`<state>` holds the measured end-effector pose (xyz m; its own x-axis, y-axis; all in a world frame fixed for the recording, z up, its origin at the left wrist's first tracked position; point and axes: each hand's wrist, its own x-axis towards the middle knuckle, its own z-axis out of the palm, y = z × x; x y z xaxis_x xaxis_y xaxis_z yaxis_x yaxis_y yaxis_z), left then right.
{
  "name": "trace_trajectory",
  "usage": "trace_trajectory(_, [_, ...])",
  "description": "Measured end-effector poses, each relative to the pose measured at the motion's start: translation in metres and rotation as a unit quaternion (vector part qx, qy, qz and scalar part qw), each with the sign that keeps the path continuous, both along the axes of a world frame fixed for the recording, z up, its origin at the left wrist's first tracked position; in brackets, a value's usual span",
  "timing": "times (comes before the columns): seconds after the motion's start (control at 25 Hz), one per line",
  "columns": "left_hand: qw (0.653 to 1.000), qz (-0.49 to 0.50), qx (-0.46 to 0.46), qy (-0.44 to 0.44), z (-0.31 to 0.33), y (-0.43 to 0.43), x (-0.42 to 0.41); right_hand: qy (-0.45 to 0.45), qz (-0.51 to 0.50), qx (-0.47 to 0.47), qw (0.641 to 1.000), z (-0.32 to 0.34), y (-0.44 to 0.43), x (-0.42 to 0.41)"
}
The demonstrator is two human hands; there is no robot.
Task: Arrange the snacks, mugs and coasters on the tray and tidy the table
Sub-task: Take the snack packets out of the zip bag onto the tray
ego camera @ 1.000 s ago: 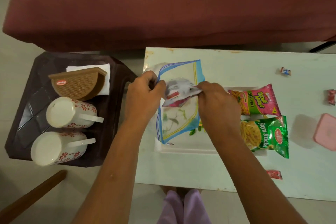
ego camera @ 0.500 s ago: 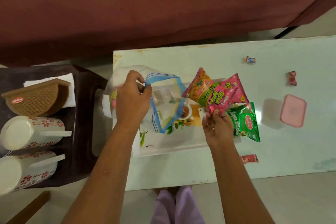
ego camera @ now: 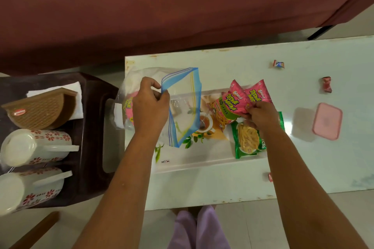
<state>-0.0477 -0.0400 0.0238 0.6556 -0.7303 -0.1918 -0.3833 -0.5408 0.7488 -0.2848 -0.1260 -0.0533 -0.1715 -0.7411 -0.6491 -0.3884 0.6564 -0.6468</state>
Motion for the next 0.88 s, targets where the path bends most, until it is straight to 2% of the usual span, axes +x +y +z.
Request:
trace_trajectory(0.16, [1.000, 0.001, 0.018, -0.009, -0.001, 0.004, -0.006, 0.099, 0.072, -0.016, 0.992, -0.010, -0.002, 0.000])
trace_trajectory(0.56, [0.999, 0.016, 0.027, 0.014, -0.003, 0.005, -0.008, 0.176, 0.099, -0.075, 0.977, -0.007, 0.029, -0.008])
trace_trajectory(0.88, [0.999, 0.021, 0.021, 0.034, -0.007, 0.006, -0.013, 0.235, 0.153, -0.064, 0.958, -0.006, 0.057, -0.014])
